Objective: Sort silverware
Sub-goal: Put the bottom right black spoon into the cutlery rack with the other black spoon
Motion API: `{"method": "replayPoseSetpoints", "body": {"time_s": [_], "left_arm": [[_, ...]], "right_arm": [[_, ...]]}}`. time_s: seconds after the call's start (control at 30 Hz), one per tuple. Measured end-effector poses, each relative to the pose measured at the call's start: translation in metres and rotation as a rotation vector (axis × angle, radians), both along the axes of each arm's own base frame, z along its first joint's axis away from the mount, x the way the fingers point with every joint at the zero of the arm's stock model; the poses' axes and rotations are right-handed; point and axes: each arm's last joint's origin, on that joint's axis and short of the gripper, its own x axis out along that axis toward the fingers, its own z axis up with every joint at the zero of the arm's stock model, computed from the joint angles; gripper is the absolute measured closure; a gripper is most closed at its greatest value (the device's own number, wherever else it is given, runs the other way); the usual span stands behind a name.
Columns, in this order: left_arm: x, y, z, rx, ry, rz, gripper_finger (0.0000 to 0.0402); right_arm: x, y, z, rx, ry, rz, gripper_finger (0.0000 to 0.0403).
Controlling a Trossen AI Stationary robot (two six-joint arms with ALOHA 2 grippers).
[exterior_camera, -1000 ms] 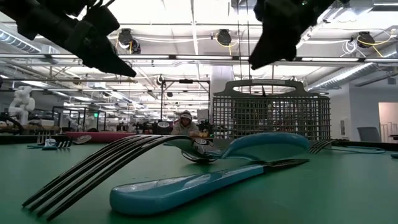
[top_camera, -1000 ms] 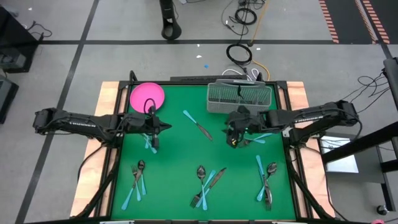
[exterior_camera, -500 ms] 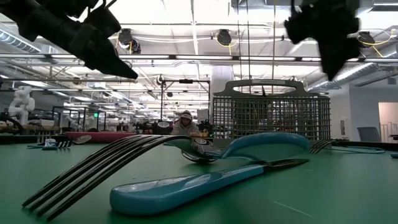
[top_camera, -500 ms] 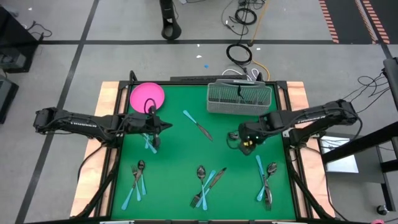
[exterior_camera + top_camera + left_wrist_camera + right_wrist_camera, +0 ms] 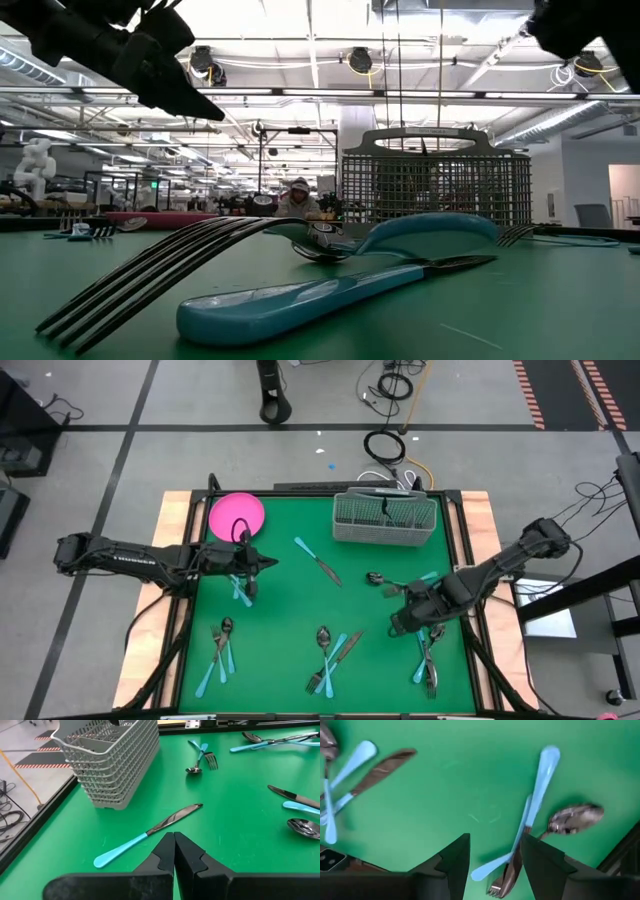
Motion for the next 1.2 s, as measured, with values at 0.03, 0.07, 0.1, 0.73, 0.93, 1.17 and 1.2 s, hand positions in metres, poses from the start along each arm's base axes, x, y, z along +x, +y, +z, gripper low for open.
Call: {"method": "replayPoseSetpoints", "body": {"time_s": [0.03,0.07,0.1,0.73,0.93,1.17,1.2], "left_arm": [[0.000,0.000,0.000,0.007,0.002,-0.003,0.0402],[0.000,0.000,0.000,0.014,0.003,-0.006,0.0402],[0.000,0.000,0.000,0.014,0.003,-0.006,0.0402],[0.004,0.000,0.010,0.099,-0.092,-0.031,0.0401],[0.004,0.000,0.011,0.099,-0.103,-0.031,0.0401],[0.004,0.000,0.012,0.098,-0.108,-0.030,0.0402],[0.004,0.000,0.011,0.098,-0.108,-0.030,0.0402]], "right_arm": [[0.000,0.004,-0.002,-0.001,0.011,-0.014,0.0238],[-0.001,0.009,-0.005,-0.001,0.023,-0.027,0.0238],[-0.001,0.014,-0.008,-0.004,0.040,-0.043,0.0238],[-0.021,0.073,-0.052,-0.117,0.256,-0.249,0.0238],[-0.030,0.064,-0.071,-0.158,0.321,-0.253,0.0238],[-0.033,0.062,-0.097,-0.084,0.287,-0.262,0.0238],[-0.033,0.062,-0.097,-0.089,0.277,-0.263,0.0238]]}}
